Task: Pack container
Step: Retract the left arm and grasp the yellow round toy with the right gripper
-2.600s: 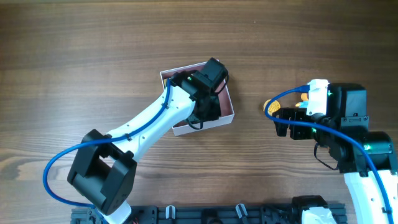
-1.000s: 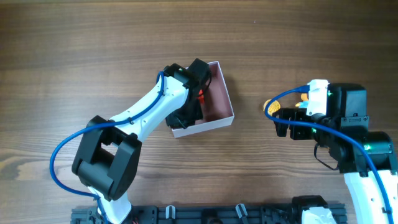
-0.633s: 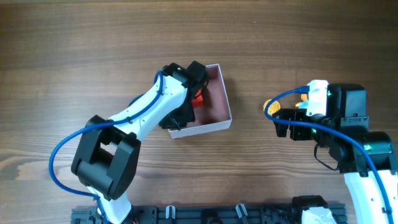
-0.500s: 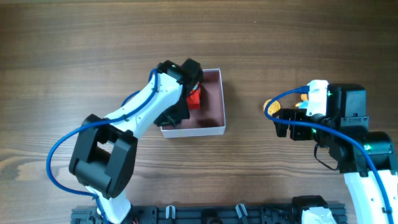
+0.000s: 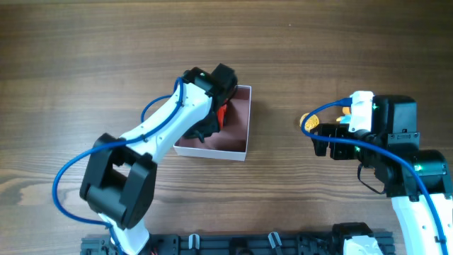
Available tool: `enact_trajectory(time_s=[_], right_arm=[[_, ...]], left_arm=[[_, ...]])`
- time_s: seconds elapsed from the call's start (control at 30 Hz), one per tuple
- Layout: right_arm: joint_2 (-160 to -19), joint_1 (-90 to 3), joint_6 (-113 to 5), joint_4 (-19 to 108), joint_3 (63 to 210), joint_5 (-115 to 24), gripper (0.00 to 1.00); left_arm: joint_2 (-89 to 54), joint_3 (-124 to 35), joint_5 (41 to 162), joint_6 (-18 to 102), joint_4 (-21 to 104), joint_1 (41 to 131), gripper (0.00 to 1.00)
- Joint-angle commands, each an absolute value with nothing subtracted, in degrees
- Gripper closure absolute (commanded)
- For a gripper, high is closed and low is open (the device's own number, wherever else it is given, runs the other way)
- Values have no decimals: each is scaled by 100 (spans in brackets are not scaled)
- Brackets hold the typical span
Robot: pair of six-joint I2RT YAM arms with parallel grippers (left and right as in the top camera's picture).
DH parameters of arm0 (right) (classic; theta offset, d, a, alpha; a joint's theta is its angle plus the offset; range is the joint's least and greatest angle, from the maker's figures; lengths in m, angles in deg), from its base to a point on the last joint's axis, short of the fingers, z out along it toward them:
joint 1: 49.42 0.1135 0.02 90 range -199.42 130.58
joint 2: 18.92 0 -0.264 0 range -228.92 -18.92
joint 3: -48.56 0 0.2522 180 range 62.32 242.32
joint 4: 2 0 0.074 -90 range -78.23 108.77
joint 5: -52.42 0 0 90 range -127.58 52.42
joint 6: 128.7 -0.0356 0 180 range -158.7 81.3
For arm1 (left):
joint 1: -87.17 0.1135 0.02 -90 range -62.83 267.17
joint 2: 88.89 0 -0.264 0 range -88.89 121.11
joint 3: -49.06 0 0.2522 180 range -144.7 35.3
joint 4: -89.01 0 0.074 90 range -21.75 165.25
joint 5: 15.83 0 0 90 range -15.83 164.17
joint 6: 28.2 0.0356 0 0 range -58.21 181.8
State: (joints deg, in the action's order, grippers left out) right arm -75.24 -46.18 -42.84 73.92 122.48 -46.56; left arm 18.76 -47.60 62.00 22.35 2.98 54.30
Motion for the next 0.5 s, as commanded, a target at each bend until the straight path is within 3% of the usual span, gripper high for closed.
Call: enact_trajectory(time_s=[0.0,0.23,0.33,0.47], right_arm=[[-7535,-4596,-4312,7363,12381,-4640,0],[-8457,-4593,-4470,7494,12795,-4468,0],[-9143,-4593,-4358,7531,13573,-4323,0],[-10256,-4593,-4253,7676,14021,-4059,0]], left_arm=[[1057,-5236,6146,2238,114,5406,45],[-998,-5446,6102,2273,37,5968,17],[-1971,-5446,6102,2437,55,6687,4],[-2589,-5446,6482,2920,315,7693,1]])
